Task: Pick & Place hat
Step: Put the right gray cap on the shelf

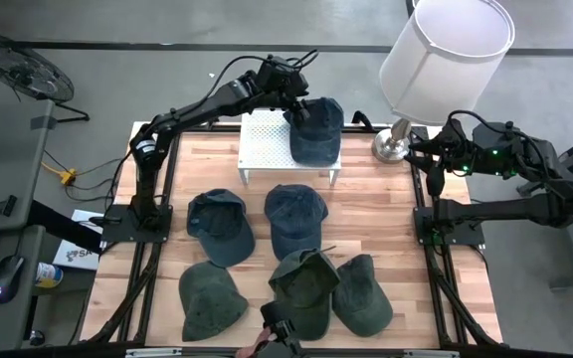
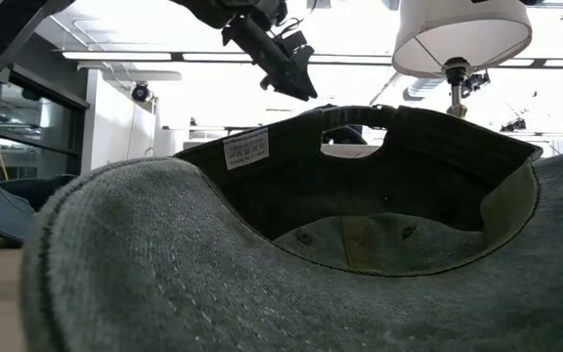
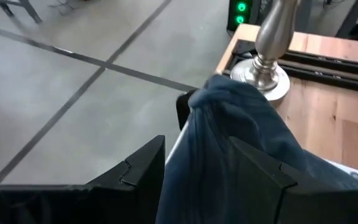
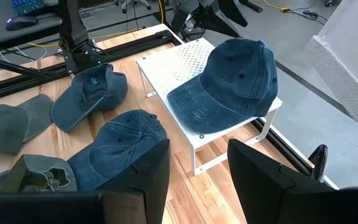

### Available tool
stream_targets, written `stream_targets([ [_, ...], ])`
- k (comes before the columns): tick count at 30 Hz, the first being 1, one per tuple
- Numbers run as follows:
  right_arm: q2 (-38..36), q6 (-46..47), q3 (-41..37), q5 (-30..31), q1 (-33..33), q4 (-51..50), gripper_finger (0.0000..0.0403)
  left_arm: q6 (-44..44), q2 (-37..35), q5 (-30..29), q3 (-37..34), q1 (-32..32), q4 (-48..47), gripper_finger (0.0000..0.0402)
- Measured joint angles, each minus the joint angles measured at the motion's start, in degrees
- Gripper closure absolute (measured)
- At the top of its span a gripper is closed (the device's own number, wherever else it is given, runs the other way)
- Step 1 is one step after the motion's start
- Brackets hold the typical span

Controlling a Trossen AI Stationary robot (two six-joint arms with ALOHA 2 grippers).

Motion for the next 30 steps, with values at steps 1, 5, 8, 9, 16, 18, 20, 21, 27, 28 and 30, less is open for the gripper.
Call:
stream_targets([
  [1,0.0,0.0,0.0,0.0,0.0,0.0,0.0249,-0.1,-0.6,0.0,0.0,0.0,-0.8,0.0231],
  [5,0.3,0.2,0.0,0.0,0.0,0.0,0.0249,-0.2,-4.0,-1.1,0.0,0.0,-3.0,0.0231],
  [8,0.6,0.2,0.0,0.0,0.0,0.0,0.0249,-1.7,-6.4,-1.0,0.0,0.0,-7.2,0.0231],
  [9,0.7,0.3,0.0,0.0,0.0,0.0,0.0249,-2.6,-7.2,-0.7,0.0,-0.1,-8.9,0.0231],
  [16,0.7,0.3,0.0,-0.5,0.0,-0.5,0.0249,-4.6,-11.2,-0.3,0.0,-3.7,-22.7,0.0231],
  [18,0.7,0.2,0.0,-0.5,0.0,-1.0,0.0249,-5.3,-11.7,-0.3,0.0,-5.6,-26.7,0.0231],
  [20,0.7,0.1,0.0,-0.5,0.0,-1.3,0.0249,-6.3,-12.0,-0.3,0.0,-8.0,-29.9,0.0231],
  [21,0.7,0.0,0.0,-0.5,0.0,-1.4,0.0249,-6.9,-12.0,-0.3,0.0,-9.2,-31.6,0.0231],
  [27,0.7,0.0,0.0,-0.6,0.0,-2.5,0.0249,-11.1,-12.0,-2.4,0.0,-16.7,-39.1,0.0231],
  [28,0.7,0.0,0.0,-0.9,0.0,-2.7,0.0249,-11.9,-12.0,-3.5,0.0,-18.0,-39.3,0.0231],
  [30,0.7,0.0,0.0,-2.0,0.0,-3.0,0.0249,-13.4,-12.0,-5.5,0.0,-20.3,-39.4,0.0231],
])
